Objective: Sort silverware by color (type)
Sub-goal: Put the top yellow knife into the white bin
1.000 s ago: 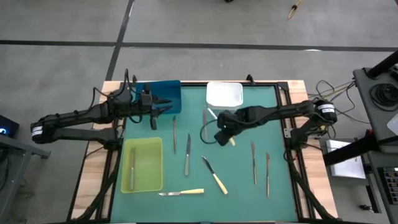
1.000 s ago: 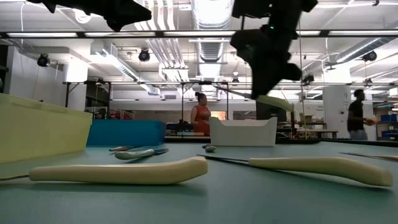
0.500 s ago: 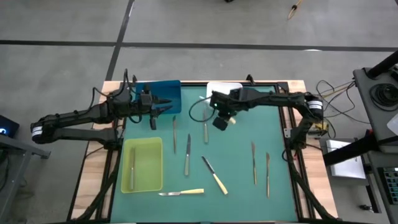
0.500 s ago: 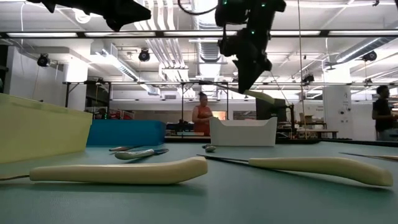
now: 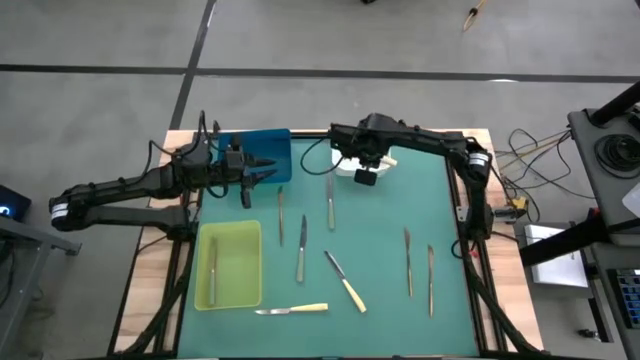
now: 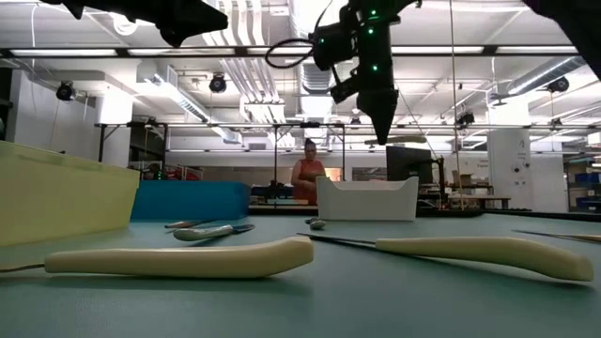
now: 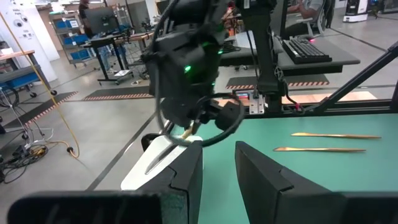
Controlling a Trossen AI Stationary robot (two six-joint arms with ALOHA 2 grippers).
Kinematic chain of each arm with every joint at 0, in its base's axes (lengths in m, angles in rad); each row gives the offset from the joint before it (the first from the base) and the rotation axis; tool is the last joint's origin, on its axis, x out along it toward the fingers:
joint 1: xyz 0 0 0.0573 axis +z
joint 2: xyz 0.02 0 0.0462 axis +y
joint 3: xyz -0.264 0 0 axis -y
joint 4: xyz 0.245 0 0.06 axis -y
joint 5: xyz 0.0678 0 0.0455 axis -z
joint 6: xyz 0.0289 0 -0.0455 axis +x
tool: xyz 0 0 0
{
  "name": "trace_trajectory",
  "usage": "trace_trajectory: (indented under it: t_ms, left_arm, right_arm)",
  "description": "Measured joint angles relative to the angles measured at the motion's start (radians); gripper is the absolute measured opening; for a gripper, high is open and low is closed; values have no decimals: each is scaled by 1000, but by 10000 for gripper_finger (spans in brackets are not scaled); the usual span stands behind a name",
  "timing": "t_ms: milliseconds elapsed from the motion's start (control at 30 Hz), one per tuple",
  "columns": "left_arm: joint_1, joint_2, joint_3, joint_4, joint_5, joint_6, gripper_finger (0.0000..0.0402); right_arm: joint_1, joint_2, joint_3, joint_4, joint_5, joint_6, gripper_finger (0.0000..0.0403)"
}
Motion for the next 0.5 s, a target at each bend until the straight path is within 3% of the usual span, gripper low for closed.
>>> trace_trajectory:
  t_ms: [500]
  left_arm:
    - [0,0,0,-11,-1,8,78]
  right_arm:
    - [-101,86,48,-142,19,-88,45]
